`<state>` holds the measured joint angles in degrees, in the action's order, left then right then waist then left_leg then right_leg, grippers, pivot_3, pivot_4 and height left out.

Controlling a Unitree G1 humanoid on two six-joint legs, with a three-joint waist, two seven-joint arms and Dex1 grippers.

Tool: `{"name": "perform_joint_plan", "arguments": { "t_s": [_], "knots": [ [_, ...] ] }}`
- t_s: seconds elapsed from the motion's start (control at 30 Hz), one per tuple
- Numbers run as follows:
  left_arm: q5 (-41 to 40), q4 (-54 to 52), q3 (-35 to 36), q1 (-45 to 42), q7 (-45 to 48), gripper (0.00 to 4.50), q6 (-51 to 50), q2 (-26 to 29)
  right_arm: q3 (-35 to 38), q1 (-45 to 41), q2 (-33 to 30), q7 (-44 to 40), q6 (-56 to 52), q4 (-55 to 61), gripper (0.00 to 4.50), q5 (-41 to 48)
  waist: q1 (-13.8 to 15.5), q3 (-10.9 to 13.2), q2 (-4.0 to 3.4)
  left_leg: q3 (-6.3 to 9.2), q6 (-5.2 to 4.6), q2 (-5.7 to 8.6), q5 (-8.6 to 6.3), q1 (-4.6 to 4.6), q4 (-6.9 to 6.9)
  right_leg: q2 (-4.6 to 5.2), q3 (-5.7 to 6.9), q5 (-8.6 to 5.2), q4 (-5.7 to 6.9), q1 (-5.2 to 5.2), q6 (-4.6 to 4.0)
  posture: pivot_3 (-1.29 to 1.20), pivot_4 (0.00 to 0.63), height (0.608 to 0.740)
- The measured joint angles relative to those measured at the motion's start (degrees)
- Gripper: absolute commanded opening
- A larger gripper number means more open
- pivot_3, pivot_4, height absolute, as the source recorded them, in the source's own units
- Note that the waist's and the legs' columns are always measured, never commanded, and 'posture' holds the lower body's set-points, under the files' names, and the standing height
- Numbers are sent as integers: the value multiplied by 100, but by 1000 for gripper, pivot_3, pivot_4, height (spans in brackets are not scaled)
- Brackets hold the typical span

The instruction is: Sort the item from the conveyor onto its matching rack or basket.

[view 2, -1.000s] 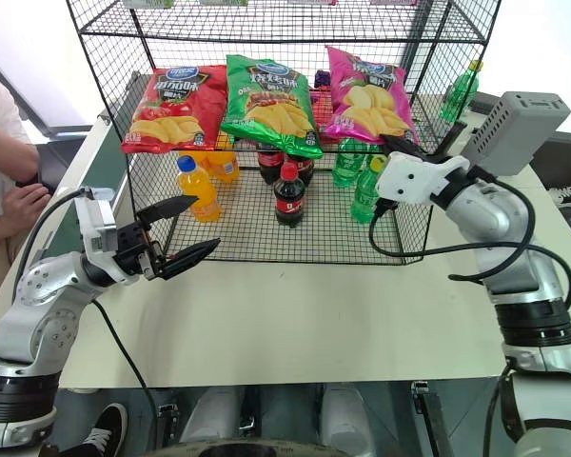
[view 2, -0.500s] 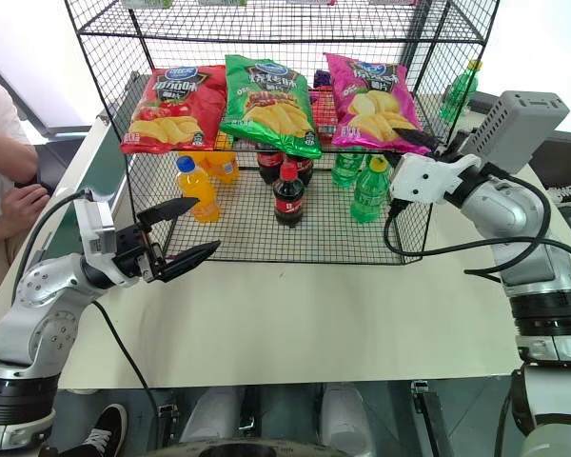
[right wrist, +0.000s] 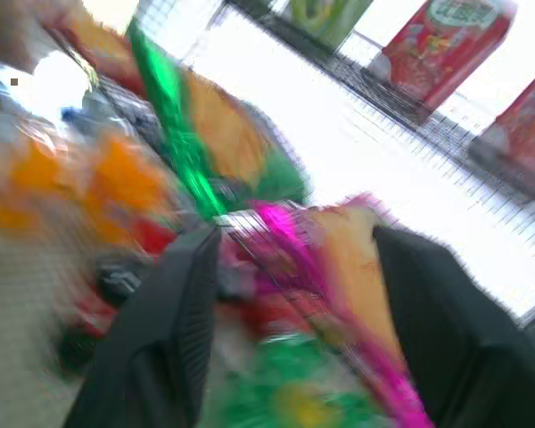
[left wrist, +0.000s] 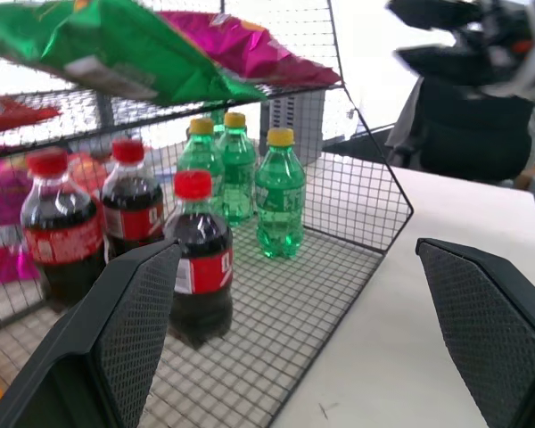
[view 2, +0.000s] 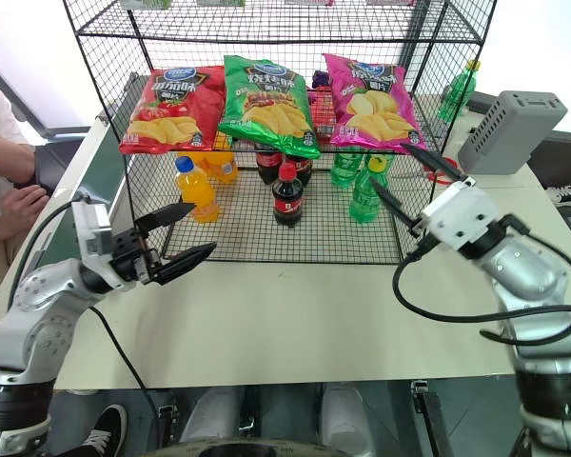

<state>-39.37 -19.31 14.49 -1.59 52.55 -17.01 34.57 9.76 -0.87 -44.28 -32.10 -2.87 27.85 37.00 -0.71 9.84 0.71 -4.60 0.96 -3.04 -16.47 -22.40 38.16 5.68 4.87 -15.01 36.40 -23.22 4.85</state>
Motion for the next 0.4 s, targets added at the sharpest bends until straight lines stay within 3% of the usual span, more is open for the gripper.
{"name": "perform_joint_plan", "arguments": {
  "t_s": [0.07, 0.13, 0.23, 0.4],
  "knots": [
    [-5, -5, 439, 371, -99, 4500, -143, 266, 239, 479, -304, -285, -929, 191, 2791, 1180, 12, 0, 0, -1, -7, -2, -4, -1, 1, 5, 0, -1, -6, 3, -3, 0, 150, 740],
    [11, -6, 736, 621, -147, 4500, -187, 459, 616, 608, -508, -587, -1368, 66, 2791, 1564, 22, 0, 0, -5, -12, 7, -7, -1, 2, 15, 0, -4, -11, 3, -12, 0, 150, 740],
    [406, 50, 947, 1149, -12, 4500, -17, 818, 901, 566, -938, -1369, -1606, -405, 2791, 1600, 20, 0, 2, -9, -13, 17, -8, -1, 6, 15, 0, -9, -22, 6, -35, 0, 150, 740],
    [563, 301, 1181, 1248, -6, 4500, 35, 901, 809, -108, -960, -1998, -1655, -1057, 2791, 1222, 36, 0, 1, -2, -13, 11, -7, -5, 3, 2, 0, -4, -19, -3, -35, 0, 150, 740]
  ]
}}
